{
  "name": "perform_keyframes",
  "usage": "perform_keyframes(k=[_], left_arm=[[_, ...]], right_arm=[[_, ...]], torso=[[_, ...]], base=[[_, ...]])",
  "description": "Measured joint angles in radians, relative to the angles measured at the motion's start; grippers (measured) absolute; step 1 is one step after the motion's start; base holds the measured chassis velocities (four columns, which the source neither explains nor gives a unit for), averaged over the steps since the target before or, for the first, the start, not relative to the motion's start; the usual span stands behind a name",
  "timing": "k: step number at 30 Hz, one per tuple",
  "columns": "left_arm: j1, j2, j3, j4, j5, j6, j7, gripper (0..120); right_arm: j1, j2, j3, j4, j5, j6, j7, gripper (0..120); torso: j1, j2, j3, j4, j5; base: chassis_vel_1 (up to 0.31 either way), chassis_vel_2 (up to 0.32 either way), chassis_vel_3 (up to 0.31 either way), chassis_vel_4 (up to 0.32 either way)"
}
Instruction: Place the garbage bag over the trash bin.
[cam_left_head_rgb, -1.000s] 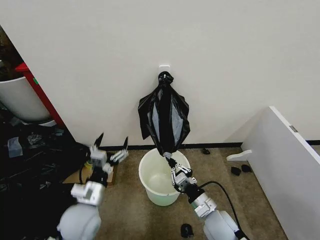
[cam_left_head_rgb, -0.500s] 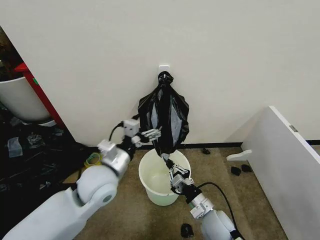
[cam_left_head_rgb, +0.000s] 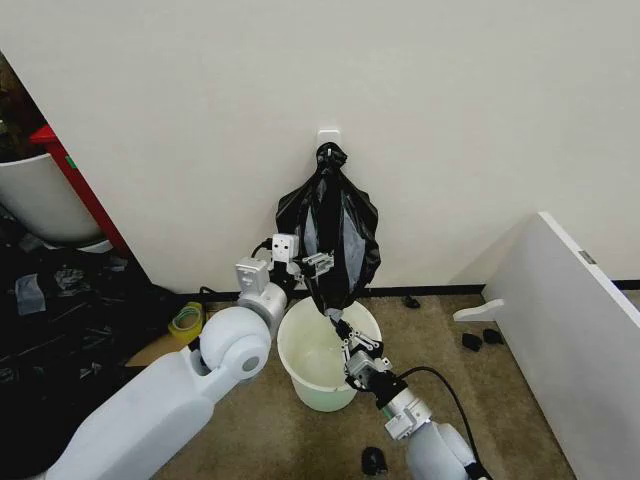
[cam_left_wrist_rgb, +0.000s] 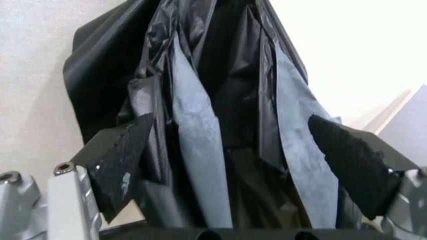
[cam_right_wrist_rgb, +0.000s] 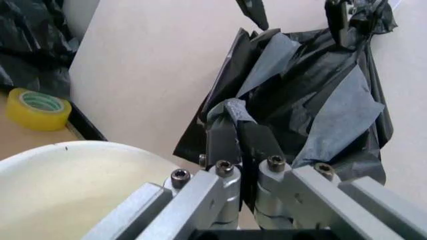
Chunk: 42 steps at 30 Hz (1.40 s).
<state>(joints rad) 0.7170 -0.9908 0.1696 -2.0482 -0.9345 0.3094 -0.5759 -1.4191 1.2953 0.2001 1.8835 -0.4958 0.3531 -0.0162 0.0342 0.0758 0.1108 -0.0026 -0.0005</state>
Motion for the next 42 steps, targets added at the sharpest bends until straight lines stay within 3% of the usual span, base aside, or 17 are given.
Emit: perform_keyframes(k=[4, 10, 14, 19, 29, 36, 40, 42], left_arm=[[-0.012, -0.003, 0.010, 0.009, -0.015, 0.001, -0.003, 88], [-0.005, -0.015, 0.020, 0.014, -0.017, 0.014, -0.011, 75], [-0.004, -0.028, 0.019, 0.016, -0.029, 0.017, -0.039, 55], [-0.010, -0.037, 0.017, 0.027, -0.037, 0.024, -0.063, 41], [-0.028, -0.078, -0.005, 0.057, -0.058, 0.063, -0.173, 2], [-0.030, -0.075, -0.020, 0.062, -0.056, 0.025, -0.160, 0], [-0.031, -0.086, -0.029, 0.062, -0.051, 0.002, -0.148, 0], [-0.031, -0.089, -0.029, 0.064, -0.047, -0.004, -0.147, 0]], right_arm=[[-0.002, -0.006, 0.000, 0.005, 0.003, 0.000, 0.000, 0], [-0.003, -0.017, 0.004, 0.009, 0.011, 0.000, -0.001, 0], [-0.003, -0.025, 0.007, 0.014, 0.017, 0.000, -0.002, 0], [-0.005, -0.029, 0.012, 0.014, 0.018, 0.003, -0.002, 0], [-0.008, -0.031, 0.020, 0.014, 0.025, 0.007, -0.002, 0], [-0.028, -0.035, 0.026, 0.035, 0.057, -0.012, -0.001, 0], [-0.057, -0.056, 0.049, 0.066, 0.107, -0.016, -0.013, 18], [-0.063, -0.063, 0.062, 0.072, 0.118, -0.009, -0.017, 20]], torso=[[0.000, 0.000, 0.000, 0.0000, 0.0000], [0.000, 0.000, 0.000, 0.0001, -0.0002], [0.000, 0.000, 0.000, 0.0001, -0.0001], [0.000, 0.000, 0.000, 0.0001, -0.0001], [0.000, 0.000, 0.000, 0.0001, 0.0000], [0.000, 0.000, 0.000, 0.0001, 0.0000], [0.000, 0.000, 0.000, 0.0001, 0.0000], [0.000, 0.000, 0.000, 0.0001, 0.0001]], base=[[0.000, 0.000, 0.000, 0.000], [0.000, 0.000, 0.000, 0.000], [0.000, 0.000, 0.000, 0.000], [0.000, 0.000, 0.000, 0.000], [0.000, 0.000, 0.000, 0.000], [0.000, 0.000, 0.000, 0.000], [0.000, 0.000, 0.000, 0.000], [0.000, 0.000, 0.000, 0.000]])
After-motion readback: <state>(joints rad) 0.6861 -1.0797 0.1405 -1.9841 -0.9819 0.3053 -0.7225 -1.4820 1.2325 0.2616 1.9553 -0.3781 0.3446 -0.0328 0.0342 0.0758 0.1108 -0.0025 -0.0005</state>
